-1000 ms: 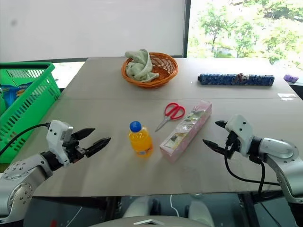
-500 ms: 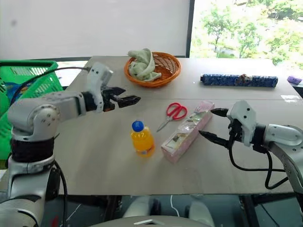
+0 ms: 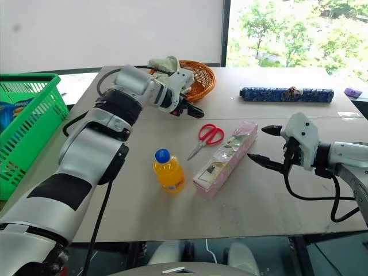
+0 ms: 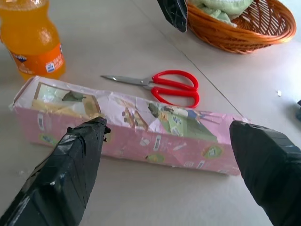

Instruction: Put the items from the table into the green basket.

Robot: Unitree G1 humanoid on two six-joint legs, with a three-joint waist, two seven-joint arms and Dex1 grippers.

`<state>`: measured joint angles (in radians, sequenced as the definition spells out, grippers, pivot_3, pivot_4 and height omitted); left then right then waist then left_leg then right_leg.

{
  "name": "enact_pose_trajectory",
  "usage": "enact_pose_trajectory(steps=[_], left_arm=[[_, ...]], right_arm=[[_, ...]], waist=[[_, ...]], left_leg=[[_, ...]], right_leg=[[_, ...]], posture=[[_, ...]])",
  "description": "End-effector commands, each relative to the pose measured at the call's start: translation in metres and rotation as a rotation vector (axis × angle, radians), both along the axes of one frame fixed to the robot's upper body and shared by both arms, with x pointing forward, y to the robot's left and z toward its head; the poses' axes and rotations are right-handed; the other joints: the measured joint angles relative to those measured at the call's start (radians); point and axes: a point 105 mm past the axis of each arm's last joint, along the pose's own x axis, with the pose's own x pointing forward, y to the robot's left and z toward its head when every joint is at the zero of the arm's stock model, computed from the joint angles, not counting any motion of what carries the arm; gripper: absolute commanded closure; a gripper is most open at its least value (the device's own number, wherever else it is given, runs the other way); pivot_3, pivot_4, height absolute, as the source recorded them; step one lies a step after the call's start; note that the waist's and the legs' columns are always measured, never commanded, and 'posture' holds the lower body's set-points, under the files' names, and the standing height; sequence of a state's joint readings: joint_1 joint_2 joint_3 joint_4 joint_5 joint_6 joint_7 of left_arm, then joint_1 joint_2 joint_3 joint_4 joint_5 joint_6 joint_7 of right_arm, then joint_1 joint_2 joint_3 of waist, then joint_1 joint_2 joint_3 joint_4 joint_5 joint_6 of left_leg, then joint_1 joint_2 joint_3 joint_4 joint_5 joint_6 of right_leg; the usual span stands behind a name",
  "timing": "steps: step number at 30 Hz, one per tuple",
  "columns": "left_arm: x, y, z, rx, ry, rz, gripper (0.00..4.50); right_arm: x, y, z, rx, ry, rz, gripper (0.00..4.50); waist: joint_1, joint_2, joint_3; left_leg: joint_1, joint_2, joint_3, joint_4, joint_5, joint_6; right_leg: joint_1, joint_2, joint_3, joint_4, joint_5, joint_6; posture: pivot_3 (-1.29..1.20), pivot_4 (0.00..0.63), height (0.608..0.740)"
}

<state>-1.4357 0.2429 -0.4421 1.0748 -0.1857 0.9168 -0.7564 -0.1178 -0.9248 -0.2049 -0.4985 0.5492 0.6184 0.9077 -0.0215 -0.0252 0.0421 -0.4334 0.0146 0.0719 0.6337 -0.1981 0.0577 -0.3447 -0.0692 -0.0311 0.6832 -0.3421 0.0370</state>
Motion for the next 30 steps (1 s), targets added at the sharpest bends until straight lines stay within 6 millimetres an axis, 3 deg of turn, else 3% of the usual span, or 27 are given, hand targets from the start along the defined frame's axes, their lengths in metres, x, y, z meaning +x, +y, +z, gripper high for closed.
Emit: enact_pose_trajectory(steps=[1, 7, 14, 16, 18, 20, 25, 28, 30], left_arm=[[0.003, -0.004, -0.009, 0.057, -0.036, -0.072, 0.05], [-0.002, -0.003, -0.031, 0.081, 0.012, -0.100, 0.05], [-0.004, -0.001, -0.037, 0.092, 0.027, -0.124, 0.05], [0.000, -0.002, -0.027, 0.014, 0.004, -0.114, 0.05], [0.004, 0.001, -0.001, -0.135, -0.021, -0.089, 0.05], [0.008, 0.012, 0.027, -0.283, -0.067, -0.088, 0.05], [0.002, 0.069, 0.077, -0.653, -0.233, -0.048, 0.05], [-0.023, 0.113, 0.084, -0.720, -0.389, -0.007, 0.05], [-0.053, 0.132, 0.069, -0.659, -0.425, -0.020, 0.05]], right_arm=[[-0.005, 0.003, 0.011, -0.004, -0.073, 0.007, 0.00], [-0.010, 0.006, 0.007, 0.009, -0.070, -0.001, 0.00], [-0.010, 0.013, 0.008, 0.020, -0.072, 0.009, 0.00], [-0.011, 0.016, 0.009, 0.018, -0.076, 0.012, 0.00], [-0.013, 0.018, 0.011, 0.020, -0.080, 0.012, 0.00], [-0.016, 0.019, 0.012, 0.021, -0.082, 0.012, 0.00], [-0.023, 0.019, 0.011, 0.029, -0.077, -0.005, 0.00], [-0.026, 0.018, 0.007, 0.040, -0.065, -0.012, 0.00], [-0.028, 0.018, 0.007, 0.045, -0.068, 0.003, 0.00]], waist=[[-0.009, 0.000, 0.001], [-0.030, 0.000, 0.002], [-0.032, 0.000, 0.002], [-0.034, 0.000, 0.002], [-0.037, 0.000, 0.002], [-0.052, 0.000, 0.006], [-0.082, 0.004, 0.012], [-0.093, 0.007, 0.011], [-0.098, 0.007, 0.011]], left_leg=[[0.000, 0.000, 0.000, 0.000, 0.000, 0.000], [0.000, 0.001, 0.000, 0.000, 0.000, 0.000], [0.000, 0.001, 0.000, 0.001, 0.000, 0.000], [0.000, 0.001, 0.000, 0.001, 0.000, 0.000], [0.000, 0.001, 0.000, 0.001, 0.000, 0.000], [0.000, 0.001, 0.000, 0.001, 0.000, 0.000], [0.001, 0.002, 0.001, 0.001, 0.000, 0.000], [0.003, 0.002, 0.001, 0.000, 0.000, 0.000], [0.003, 0.003, 0.001, 0.001, 0.000, 0.000]], right_leg=[[0.000, 0.000, 0.000, 0.000, 0.000, 0.000], [0.000, -0.001, 0.000, 0.000, 0.000, 0.000], [0.000, -0.002, 0.000, 0.001, 0.000, 0.000], [0.000, -0.002, 0.000, 0.001, 0.000, 0.000], [0.000, -0.002, 0.000, 0.001, 0.000, 0.000], [-0.001, -0.002, 0.000, 0.003, 0.000, 0.000], [-0.002, -0.002, 0.000, 0.005, 0.000, 0.000], [-0.001, -0.003, 0.001, 0.005, 0.000, 0.000], [0.000, -0.003, 0.001, 0.007, 0.000, 0.000]], posture=[[-0.15, 0.018, 0.740], [-0.16, 0.022, 0.740], [-0.16, 0.023, 0.740], [-0.18, 0.027, 0.740], [-0.20, 0.031, 0.740], [-0.21, 0.034, 0.740], [-0.22, 0.042, 0.740], [-0.19, 0.041, 0.740], [-0.17, 0.041, 0.740]])
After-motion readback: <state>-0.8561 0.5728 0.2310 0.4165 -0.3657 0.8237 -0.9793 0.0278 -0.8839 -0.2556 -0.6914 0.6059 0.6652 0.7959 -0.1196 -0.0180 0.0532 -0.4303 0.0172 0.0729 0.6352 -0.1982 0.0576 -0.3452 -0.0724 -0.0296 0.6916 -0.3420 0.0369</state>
